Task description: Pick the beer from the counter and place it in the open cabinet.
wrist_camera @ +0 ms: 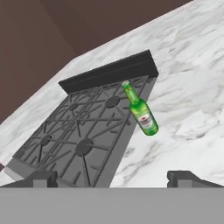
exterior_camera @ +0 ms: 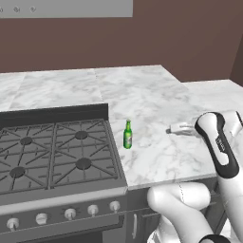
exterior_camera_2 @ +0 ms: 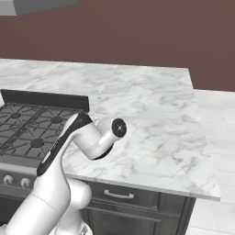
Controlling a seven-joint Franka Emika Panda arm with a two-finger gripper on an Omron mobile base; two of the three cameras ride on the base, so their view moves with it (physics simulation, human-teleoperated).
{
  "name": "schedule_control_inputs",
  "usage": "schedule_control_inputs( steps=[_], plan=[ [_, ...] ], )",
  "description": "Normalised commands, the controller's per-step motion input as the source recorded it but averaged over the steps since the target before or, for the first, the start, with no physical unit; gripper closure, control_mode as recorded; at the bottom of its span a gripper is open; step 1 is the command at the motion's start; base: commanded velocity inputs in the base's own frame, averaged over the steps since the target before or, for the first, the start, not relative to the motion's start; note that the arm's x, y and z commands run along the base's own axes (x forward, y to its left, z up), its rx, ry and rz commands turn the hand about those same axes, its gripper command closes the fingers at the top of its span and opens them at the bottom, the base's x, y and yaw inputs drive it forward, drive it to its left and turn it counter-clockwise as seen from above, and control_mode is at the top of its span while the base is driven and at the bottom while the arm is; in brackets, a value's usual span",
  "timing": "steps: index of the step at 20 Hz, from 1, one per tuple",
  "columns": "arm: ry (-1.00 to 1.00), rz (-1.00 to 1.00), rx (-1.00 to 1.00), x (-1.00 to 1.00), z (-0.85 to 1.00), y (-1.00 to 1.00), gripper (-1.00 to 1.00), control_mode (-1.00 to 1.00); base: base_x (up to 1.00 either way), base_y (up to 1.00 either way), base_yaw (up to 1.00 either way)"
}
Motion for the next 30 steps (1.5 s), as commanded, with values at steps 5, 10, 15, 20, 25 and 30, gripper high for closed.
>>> schedule_control_inputs(
  steps=[5,10,15,20,25,30],
  plan=[
    [-0.13,0.12,-0.04,0.0,-0.1,0.0,-1.0,-1.0,0.0,0.0,0.0],
    [-0.16,0.13,-0.04,0.0,-0.03,0.0,-1.0,-1.0,0.0,0.0,0.0],
    [-0.15,0.11,-0.04,0.0,0.0,0.0,-1.0,-1.0,0.0,0.0,0.0],
    [-0.14,0.1,-0.04,0.0,0.0,0.0,-1.0,-1.0,0.0,0.0,0.0],
    [-0.05,0.03,-0.01,0.02,0.0,0.0,-1.0,-1.0,0.0,0.0,0.0],
    [0.0,0.0,0.0,0.27,0.0,0.0,-1.0,-1.0,0.0,0.0,0.0]
  ],
)
